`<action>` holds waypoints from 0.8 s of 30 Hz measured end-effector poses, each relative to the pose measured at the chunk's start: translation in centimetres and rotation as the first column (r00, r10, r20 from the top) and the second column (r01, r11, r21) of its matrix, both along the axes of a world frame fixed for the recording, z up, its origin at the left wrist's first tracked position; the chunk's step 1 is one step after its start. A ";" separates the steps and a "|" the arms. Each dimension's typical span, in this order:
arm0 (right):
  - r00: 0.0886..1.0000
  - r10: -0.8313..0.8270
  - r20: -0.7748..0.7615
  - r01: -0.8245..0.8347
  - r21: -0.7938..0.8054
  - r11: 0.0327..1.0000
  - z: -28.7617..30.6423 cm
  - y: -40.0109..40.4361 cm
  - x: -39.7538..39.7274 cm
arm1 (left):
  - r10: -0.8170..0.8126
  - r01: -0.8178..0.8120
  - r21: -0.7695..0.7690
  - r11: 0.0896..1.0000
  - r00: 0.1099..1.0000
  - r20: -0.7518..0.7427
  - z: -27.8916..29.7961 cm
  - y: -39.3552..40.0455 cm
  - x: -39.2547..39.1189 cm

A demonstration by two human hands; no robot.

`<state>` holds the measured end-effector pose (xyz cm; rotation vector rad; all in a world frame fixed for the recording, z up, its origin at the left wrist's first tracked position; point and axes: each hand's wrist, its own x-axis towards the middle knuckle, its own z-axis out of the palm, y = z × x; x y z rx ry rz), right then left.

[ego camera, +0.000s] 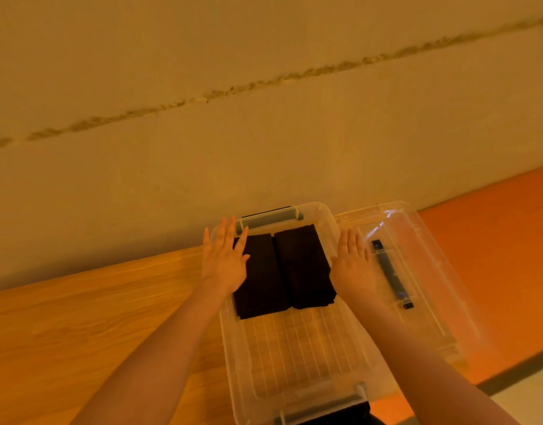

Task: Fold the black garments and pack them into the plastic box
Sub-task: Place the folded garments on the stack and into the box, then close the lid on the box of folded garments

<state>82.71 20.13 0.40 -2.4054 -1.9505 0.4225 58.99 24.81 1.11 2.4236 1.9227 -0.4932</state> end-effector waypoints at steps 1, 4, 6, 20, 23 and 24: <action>0.999 0.030 -0.012 -0.031 -0.017 0.999 -0.4 0.2 0.0 | 0.008 -0.008 -0.002 1.000 1.000 0.000 0.0 -0.1 -0.2; 0.987 0.145 -0.073 -0.148 -0.036 0.988 -0.4 1.2 -1.0 | 0.089 -0.089 -0.011 0.996 0.995 0.039 0.0 -1.0 -2.1; 0.969 0.240 -0.060 -0.242 -0.032 0.970 -0.2 2.1 -2.5 | 0.163 -0.162 -0.021 0.986 0.985 0.058 -0.2 -2.1 -4.2; 0.637 0.765 0.098 -0.747 -0.167 0.644 2.2 9.5 -17.7 | 0.437 -0.417 -0.145 0.897 0.886 0.157 0.4 -13.6 -15.4; 0.672 0.728 0.137 -0.708 -0.168 0.686 2.6 7.8 -20.6 | 0.274 -0.248 -0.180 0.952 0.952 0.135 0.1 -14.7 -16.7; 0.710 0.700 0.076 -0.688 -0.133 0.713 2.8 6.0 -21.4 | 0.228 -0.202 -0.184 0.962 0.965 0.131 0.0 -14.8 -17.0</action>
